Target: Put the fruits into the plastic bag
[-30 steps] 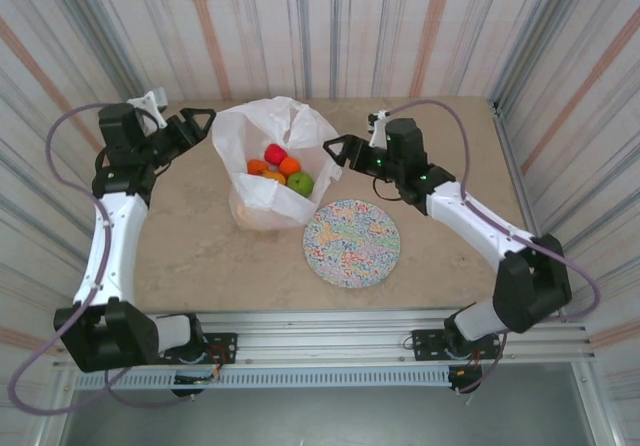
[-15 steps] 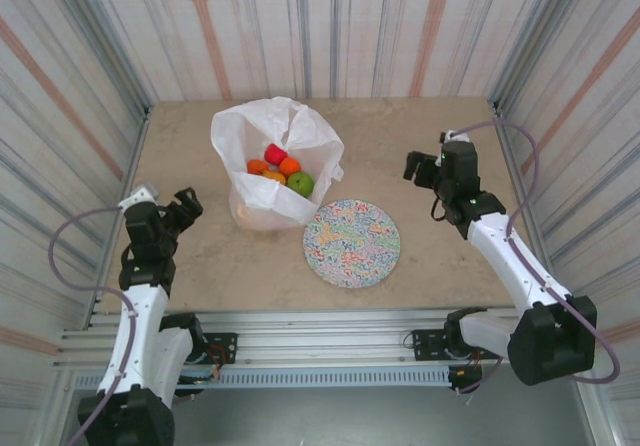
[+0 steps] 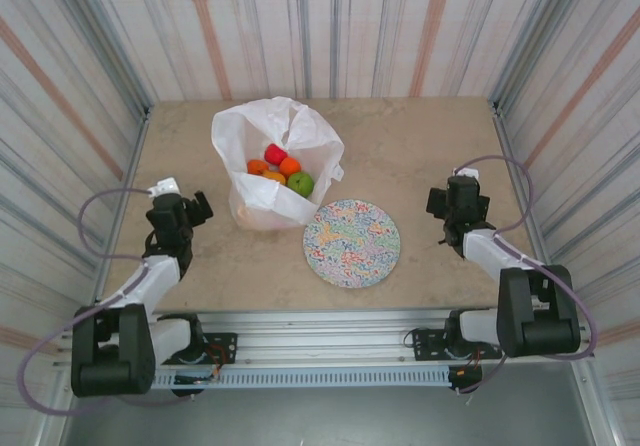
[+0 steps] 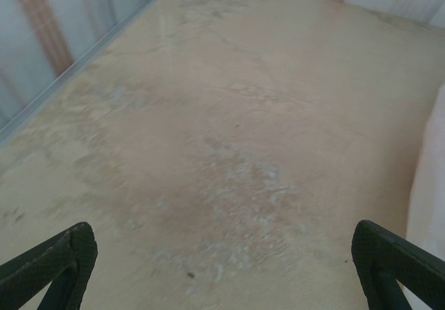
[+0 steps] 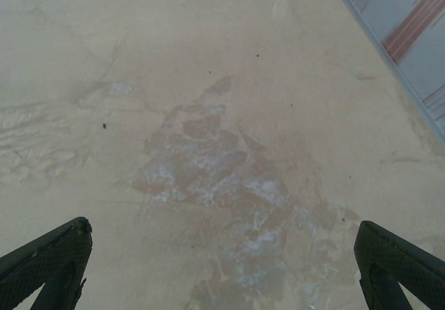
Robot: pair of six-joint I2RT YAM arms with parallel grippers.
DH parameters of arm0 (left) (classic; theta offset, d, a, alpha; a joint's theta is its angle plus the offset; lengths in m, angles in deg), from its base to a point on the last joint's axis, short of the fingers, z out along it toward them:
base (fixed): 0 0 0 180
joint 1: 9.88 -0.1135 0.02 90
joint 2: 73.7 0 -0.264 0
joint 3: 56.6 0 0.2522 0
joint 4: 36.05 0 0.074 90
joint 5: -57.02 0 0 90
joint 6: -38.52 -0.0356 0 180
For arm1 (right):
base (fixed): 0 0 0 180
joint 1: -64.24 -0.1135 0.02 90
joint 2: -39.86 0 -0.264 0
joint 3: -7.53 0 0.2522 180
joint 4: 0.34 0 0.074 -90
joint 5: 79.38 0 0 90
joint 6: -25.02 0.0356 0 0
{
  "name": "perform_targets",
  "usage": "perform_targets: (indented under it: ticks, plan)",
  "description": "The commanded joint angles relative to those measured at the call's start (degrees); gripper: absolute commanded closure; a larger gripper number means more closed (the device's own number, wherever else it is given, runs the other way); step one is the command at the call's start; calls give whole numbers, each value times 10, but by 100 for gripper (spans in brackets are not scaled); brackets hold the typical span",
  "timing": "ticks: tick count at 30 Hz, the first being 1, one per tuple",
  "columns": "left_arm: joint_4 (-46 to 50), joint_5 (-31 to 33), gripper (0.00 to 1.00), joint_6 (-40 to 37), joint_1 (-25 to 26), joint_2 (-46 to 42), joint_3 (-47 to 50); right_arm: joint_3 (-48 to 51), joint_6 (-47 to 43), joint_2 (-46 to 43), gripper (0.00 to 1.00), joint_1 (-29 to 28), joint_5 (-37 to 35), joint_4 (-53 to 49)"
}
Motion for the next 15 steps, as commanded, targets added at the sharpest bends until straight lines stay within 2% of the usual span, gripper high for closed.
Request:
perform_targets:
  ticks: [1,3,5,7,10,13,15]
  plan:
    - [-126,-56,1,-76,2,51,13,14,-4,17,1,23,69,93]
    - [-175,-70,1,-89,8,87,21,26,10,37,1,36,98,130]
    - [-181,-89,1,-103,12,87,22,17,6,50,1,41,122,127]
    - [-210,-95,1,-101,5,101,24,24,-2,58,1,41,138,166]
    - [-270,-132,1,-101,-5,166,24,35,-11,72,1,41,144,226]
    - [-331,-135,1,-144,22,232,15,61,-12,106,1,45,148,308]
    - [-223,-144,1,-145,25,212,-21,87,-16,147,1,46,157,396]
